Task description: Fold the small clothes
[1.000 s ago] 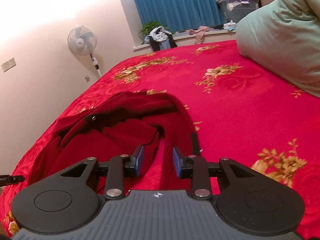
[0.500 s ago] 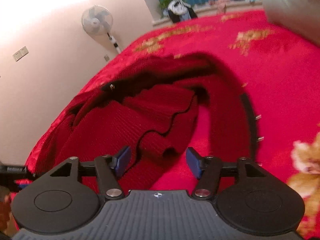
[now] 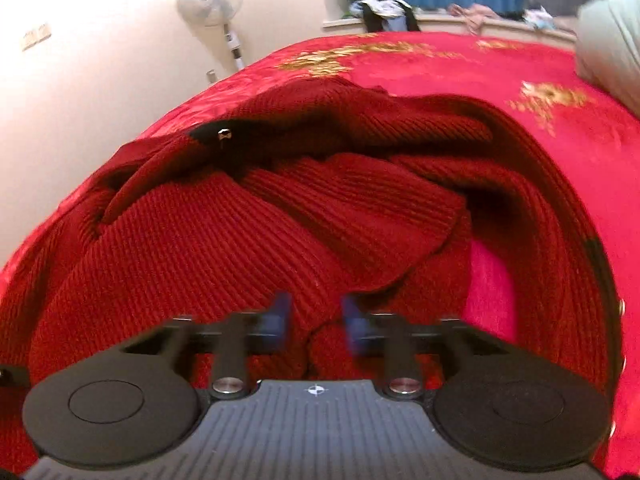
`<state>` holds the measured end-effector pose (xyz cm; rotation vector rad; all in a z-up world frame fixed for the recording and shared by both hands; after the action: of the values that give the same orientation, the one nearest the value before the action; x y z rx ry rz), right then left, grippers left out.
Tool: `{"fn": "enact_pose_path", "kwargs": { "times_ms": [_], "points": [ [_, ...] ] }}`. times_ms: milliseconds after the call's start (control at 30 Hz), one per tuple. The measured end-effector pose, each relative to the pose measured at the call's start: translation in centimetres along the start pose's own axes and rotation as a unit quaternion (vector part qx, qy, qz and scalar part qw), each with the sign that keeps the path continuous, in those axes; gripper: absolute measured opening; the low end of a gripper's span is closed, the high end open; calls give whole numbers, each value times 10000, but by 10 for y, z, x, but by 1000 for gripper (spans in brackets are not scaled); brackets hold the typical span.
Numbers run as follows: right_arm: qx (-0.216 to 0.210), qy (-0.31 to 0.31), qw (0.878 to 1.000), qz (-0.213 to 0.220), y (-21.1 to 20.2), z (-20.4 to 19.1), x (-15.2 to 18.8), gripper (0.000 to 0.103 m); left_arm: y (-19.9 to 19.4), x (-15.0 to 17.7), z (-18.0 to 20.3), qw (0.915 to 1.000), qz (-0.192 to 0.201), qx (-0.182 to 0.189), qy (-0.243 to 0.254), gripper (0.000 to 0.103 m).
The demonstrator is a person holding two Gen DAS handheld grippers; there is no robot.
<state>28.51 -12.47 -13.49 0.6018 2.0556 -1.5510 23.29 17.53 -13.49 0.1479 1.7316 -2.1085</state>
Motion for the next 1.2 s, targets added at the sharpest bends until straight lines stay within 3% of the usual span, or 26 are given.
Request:
{"fn": "enact_pose_path", "kwargs": {
  "times_ms": [100,200,300,467,567,700,767,800,833,867,900,1000,1067,1200],
  "points": [
    [159,-516,9985,135,-22,0,-9,15,-9,-4,11,9985,285,-118,450,11],
    [276,-946,9943,402,-69,-2,-15,14,-24,-4,25,9964,504,220,641,11],
    [282,-805,9951,491,-122,10,-11,14,-45,-1,35,9923,724,570,832,10],
    [398,-838,9937,627,-212,14,42,13,-83,22,29,9841,762,1185,1080,10],
    [250,-947,9943,434,-250,-11,93,13,-100,42,0,9834,637,1173,1226,10],
    [-103,-1381,9903,-122,-256,-44,150,16,-86,70,-33,9812,120,814,1744,10],
    [-228,-1497,9884,141,-261,-45,145,31,-74,78,-43,9810,-127,799,1761,11],
    [-200,-1449,9889,264,-263,-40,138,45,-71,77,-46,9815,-144,783,1740,13],
    [-172,-1322,9900,456,-265,-31,126,55,-68,74,-51,9824,-146,739,1709,20],
    [-139,-1232,9903,625,-266,-22,116,57,-64,70,-55,9845,-155,704,1601,37],
    [-19,-1124,9911,709,-262,-10,106,59,-62,66,-58,9867,-147,678,1469,47],
    [534,-676,9951,485,-230,38,91,59,-57,51,-59,9902,-73,764,1166,49],
    [775,-301,9964,175,-204,69,97,59,-51,49,-54,9906,-73,862,1062,49],
    [1112,385,9913,-596,-165,115,133,57,-40,44,-45,9929,-84,626,1009,49]
  ]
}}
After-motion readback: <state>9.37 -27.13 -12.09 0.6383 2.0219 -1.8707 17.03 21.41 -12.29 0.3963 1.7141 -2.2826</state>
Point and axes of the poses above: each gripper's, at about its wrist camera, not at the fingertips, and y roughly the way its jaws point, z to its right, x to its underside, the point moved 10 cm from there along y, roughly the way its jaws point, and after that the axes turned 7 degrees about -z, right-handed, at the moved point
